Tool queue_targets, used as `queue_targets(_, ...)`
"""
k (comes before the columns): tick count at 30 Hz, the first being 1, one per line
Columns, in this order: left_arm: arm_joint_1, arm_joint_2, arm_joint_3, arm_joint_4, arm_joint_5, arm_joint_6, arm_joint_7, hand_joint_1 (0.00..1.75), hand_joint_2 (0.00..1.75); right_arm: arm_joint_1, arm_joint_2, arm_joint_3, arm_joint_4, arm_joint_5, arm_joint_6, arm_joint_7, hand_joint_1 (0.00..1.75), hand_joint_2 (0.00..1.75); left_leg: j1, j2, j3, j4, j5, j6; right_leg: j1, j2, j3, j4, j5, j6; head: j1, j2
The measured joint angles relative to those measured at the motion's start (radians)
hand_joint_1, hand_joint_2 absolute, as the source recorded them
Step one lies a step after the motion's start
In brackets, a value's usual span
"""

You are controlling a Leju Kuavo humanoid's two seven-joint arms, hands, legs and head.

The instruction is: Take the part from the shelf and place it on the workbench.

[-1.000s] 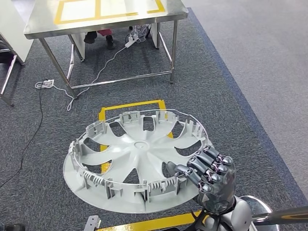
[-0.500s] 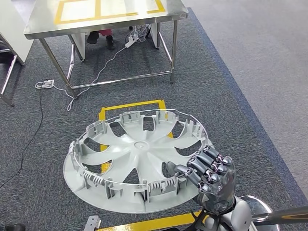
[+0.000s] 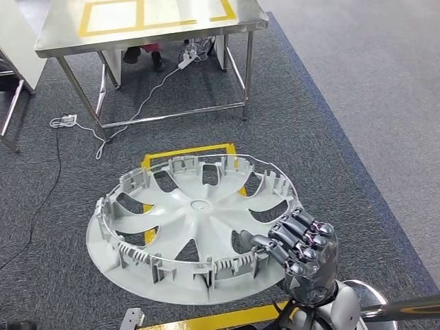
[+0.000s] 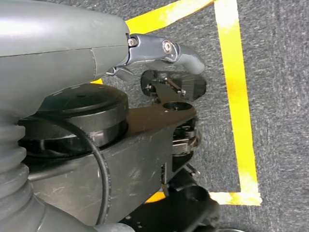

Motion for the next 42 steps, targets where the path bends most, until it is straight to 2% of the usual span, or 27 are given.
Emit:
queue_targets(1, 0.001, 0.0, 0.0, 0.0, 0.0, 0.0, 0.0, 0.0, 1.75, 0.0, 0.0, 0.0, 0.0, 0.0, 0.0, 0.0, 1.75, 1.75, 0.005, -0.005, -0.001, 0.005, -0.004, -0.006, -0.004, 0.001, 0.01, -0.02, 0.022, 0.006, 0.0, 0.0)
queue_targets(2, 0.001, 0.0, 0.0, 0.0, 0.0, 0.0, 0.0, 0.0, 1.75, 0.0, 0.0, 0.0, 0.0, 0.0, 0.0, 0.0, 1.75, 1.75, 0.011, -0.014, -0.002, 0.015, -0.01, -0.015, -0.01, 0.007, 0.04, -0.079, 0.058, 0.014, 0.0, 0.0)
queue_targets(3, 0.0, 0.001, 0.0, 0.0, 0.0, 0.0, 0.0, 0.0, 1.75, 0.0, 0.0, 0.0, 0.0, -0.001, 0.0, 0.0, 1.75, 1.75, 0.016, -0.023, -0.007, 0.028, -0.017, -0.026, -0.014, 0.026, 0.072, -0.138, 0.08, 0.023, 0.001, 0.0)
queue_targets(4, -0.001, 0.002, 0.0, 0.0, 0.0, 0.0, 0.0, 0.0, 1.75, 0.0, -0.001, 0.0, 0.001, -0.001, 0.0, 0.0, 1.75, 1.75, 0.019, -0.032, -0.014, 0.045, -0.026, -0.038, -0.018, 0.043, 0.101, -0.187, 0.096, 0.022, 0.004, 0.0)
queue_targets(6, -0.003, 0.004, 0.0, 0.001, -0.001, 0.0, 0.0, 0.0, 1.75, 0.0, -0.001, 0.001, 0.002, -0.004, 0.0, 0.001, 1.75, 1.75, 0.018, -0.045, -0.03, 0.066, -0.034, -0.054, -0.017, 0.061, 0.119, -0.212, 0.093, 0.005, 0.005, 0.0)
queue_targets(8, -0.001, 0.007, 0.0, 0.001, -0.001, 0.0, -0.001, 0.0, 1.75, 0.001, -0.002, 0.003, 0.003, -0.006, 0.0, 0.001, 1.75, 1.75, 0.018, -0.054, -0.038, 0.071, -0.033, -0.059, -0.015, 0.037, 0.117, -0.204, 0.094, -0.018, 0.002, 0.0)
queue_targets(10, 0.0, 0.008, 0.0, 0.001, -0.001, 0.0, 0.0, 0.0, 1.75, 0.001, -0.002, 0.004, 0.003, -0.006, 0.0, 0.001, 1.75, 1.75, 0.015, -0.009, -0.054, 0.102, -0.05, -0.064, -0.014, 0.009, 0.118, -0.201, 0.092, -0.032, -0.005, 0.0)
queue_targets(12, -0.003, 0.007, 0.0, 0.001, -0.001, 0.0, 0.0, 0.0, 1.75, 0.002, -0.002, 0.004, 0.003, -0.007, 0.0, 0.002, 1.75, 1.75, 0.01, 0.068, -0.104, 0.208, -0.102, -0.066, -0.009, -0.023, 0.119, -0.201, 0.09, -0.043, -0.013, 0.0)
queue_targets(14, -0.006, 0.006, 0.0, 0.001, -0.001, 0.0, 0.0, 0.0, 1.75, 0.002, -0.002, 0.004, 0.003, -0.007, 0.0, 0.002, 1.75, 1.75, 0.01, 0.099, -0.166, 0.335, -0.151, -0.064, -0.002, -0.059, 0.121, -0.201, 0.086, -0.049, -0.015, 0.0)
queue_targets(15, -0.006, 0.006, 0.0, 0.001, -0.001, 0.0, 0.0, 0.0, 1.75, 0.002, -0.002, 0.004, 0.003, -0.007, 0.0, 0.002, 1.75, 1.75, 0.009, 0.103, -0.18, 0.363, -0.153, -0.06, 0.002, -0.076, 0.122, -0.201, 0.083, -0.051, -0.015, 0.0)
queue_targets(16, -0.005, 0.006, 0.0, 0.001, -0.001, 0.0, 0.0, 0.0, 1.75, 0.002, -0.002, 0.004, 0.003, -0.007, 0.0, 0.001, 1.75, 1.75, 0.008, 0.106, -0.175, 0.354, -0.136, -0.054, 0.005, -0.091, 0.125, -0.201, 0.08, -0.052, -0.015, 0.0)
queue_targets(17, -0.004, 0.007, 0.0, 0.001, -0.001, 0.0, 0.0, 0.0, 1.75, 0.002, -0.002, 0.004, 0.003, -0.007, 0.0, 0.001, 1.75, 1.75, 0.004, 0.113, -0.153, 0.308, -0.103, -0.045, 0.008, -0.106, 0.13, -0.201, 0.077, -0.052, -0.015, 0.0)
queue_targets(19, -0.004, 0.008, 0.0, 0.001, -0.001, 0.0, 0.0, 0.0, 1.75, 0.002, -0.002, 0.004, 0.003, -0.007, 0.0, 0.001, 1.75, 1.75, -0.013, 0.164, -0.09, 0.183, -0.045, -0.022, 0.014, -0.133, 0.142, -0.203, 0.068, -0.048, -0.015, 0.0)
queue_targets(21, -0.006, 0.008, 0.0, 0.001, -0.001, 0.0, 0.0, 0.0, 1.75, 0.001, -0.002, 0.004, 0.003, -0.007, 0.0, 0.001, 1.75, 1.75, -0.031, 0.207, -0.057, 0.112, -0.036, -0.008, 0.02, -0.159, 0.149, -0.207, 0.062, -0.042, -0.015, 0.0)
queue_targets(23, -0.005, 0.008, 0.0, 0.001, -0.001, 0.0, 0.0, 0.0, 1.75, 0.0, -0.002, 0.004, 0.003, -0.007, 0.0, 0.001, 1.75, 1.75, -0.035, 0.193, -0.055, 0.094, -0.043, -0.007, 0.023, -0.188, 0.155, -0.214, 0.06, -0.035, -0.017, 0.0)
queue_targets(24, -0.002, 0.007, 0.0, 0.001, -0.001, 0.0, 0.0, 0.0, 1.75, -0.001, -0.002, 0.004, 0.003, -0.007, 0.0, 0.001, 1.75, 1.75, -0.032, 0.177, -0.051, 0.086, -0.041, -0.007, 0.022, -0.187, 0.158, -0.215, 0.055, -0.031, -0.017, 0.0)
queue_targets(25, 0.0, 0.007, 0.0, 0.001, -0.001, 0.001, 0.001, 0.0, 1.75, -0.002, -0.002, 0.004, 0.002, -0.007, 0.0, 0.001, 1.75, 1.75, -0.029, 0.163, -0.046, 0.077, -0.037, -0.004, 0.02, -0.163, 0.156, -0.205, 0.044, -0.027, -0.017, 0.0)
queue_targets(26, 0.001, 0.006, 0.0, 0.001, -0.001, 0.002, 0.001, 0.0, 1.75, -0.002, -0.002, 0.004, 0.002, -0.007, 0.0, 0.001, 1.75, 1.75, -0.025, 0.148, -0.04, 0.068, -0.033, -0.002, 0.018, -0.124, 0.143, -0.173, 0.025, -0.024, -0.015, 0.0)
queue_targets(28, -0.004, 0.004, 0.0, 0.002, -0.001, 0.003, 0.002, 0.0, 1.75, 0.001, -0.002, 0.004, 0.003, -0.01, 0.0, 0.001, 1.75, 1.75, -0.022, 0.122, -0.036, 0.063, -0.03, 0.004, 0.017, -0.037, 0.075, -0.049, -0.025, -0.022, -0.012, 0.0)
queue_targets(30, -0.005, 0.001, 0.0, 0.002, -0.001, 0.003, 0.003, 0.0, 1.75, 0.003, -0.003, 0.004, 0.003, -0.014, 0.0, 0.0, 1.75, 1.75, -0.023, 0.098, -0.033, 0.064, -0.032, 0.008, 0.019, -0.011, 0.003, 0.056, -0.04, -0.021, -0.01, 0.0)
queue_targets(31, -0.005, 0.001, 0.0, 0.002, 0.0, 0.003, 0.003, 0.0, 1.75, 0.003, -0.003, 0.004, 0.003, -0.014, 0.0, -0.002, 1.75, 1.75, -0.024, 0.088, -0.03, 0.064, -0.035, 0.009, 0.02, -0.009, -0.012, 0.058, -0.019, -0.021, -0.01, 0.0)
queue_targets(33, -0.004, 0.001, 0.0, 0.002, 0.0, 0.003, 0.003, 0.0, 1.75, 0.004, -0.003, 0.004, 0.003, -0.012, 0.0, 0.001, 1.75, 1.75, -0.024, 0.073, -0.021, 0.065, -0.041, 0.007, 0.02, -0.008, 0.013, -0.049, 0.073, -0.025, -0.009, 0.0)
queue_targets(35, -0.004, 0.0, 0.0, 0.002, 0.001, 0.002, 0.004, 0.0, 1.75, 0.003, -0.003, 0.004, 0.003, -0.01, 0.0, 0.009, 1.75, 1.75, -0.027, 0.064, -0.018, 0.07, -0.049, 0.0, 0.02, 0.0, 0.059, -0.168, 0.131, -0.031, -0.009, 0.0)
queue_targets(36, -0.004, 0.0, 0.0, 0.002, 0.002, 0.001, 0.005, 0.0, 1.75, 0.003, -0.003, 0.004, 0.004, -0.011, 0.0, 0.01, 1.75, 1.75, -0.027, 0.061, -0.021, 0.073, -0.05, -0.004, 0.021, 0.004, 0.072, -0.198, 0.138, -0.035, -0.01, 0.0)
queue_targets(39, -0.003, 0.0, 0.0, 0.002, 0.007, 0.0, 0.007, 0.0, 1.75, 0.004, -0.002, 0.002, 0.004, -0.011, 0.0, 0.009, 1.75, 1.75, -0.027, 0.061, -0.027, 0.077, -0.053, -0.016, 0.019, 0.004, 0.081, -0.215, 0.135, -0.047, -0.011, 0.0)
queue_targets(41, -0.004, 0.001, 0.0, 0.002, 0.008, 0.0, 0.007, 0.0, 1.75, 0.004, 0.0, 0.001, 0.003, -0.012, 0.0, 0.006, 1.75, 1.75, -0.027, 0.076, -0.044, 0.116, -0.081, -0.03, 0.013, -0.003, 0.087, -0.22, 0.135, -0.057, -0.015, 0.0)
queue_targets(42, -0.004, 0.001, 0.0, 0.002, 0.009, 0.0, 0.007, 0.0, 1.75, 0.004, 0.002, 0.0, 0.003, -0.013, 0.0, 0.005, 1.75, 1.75, -0.023, 0.086, -0.065, 0.164, -0.107, -0.037, 0.011, -0.007, 0.09, -0.222, 0.135, -0.06, -0.017, 0.0)
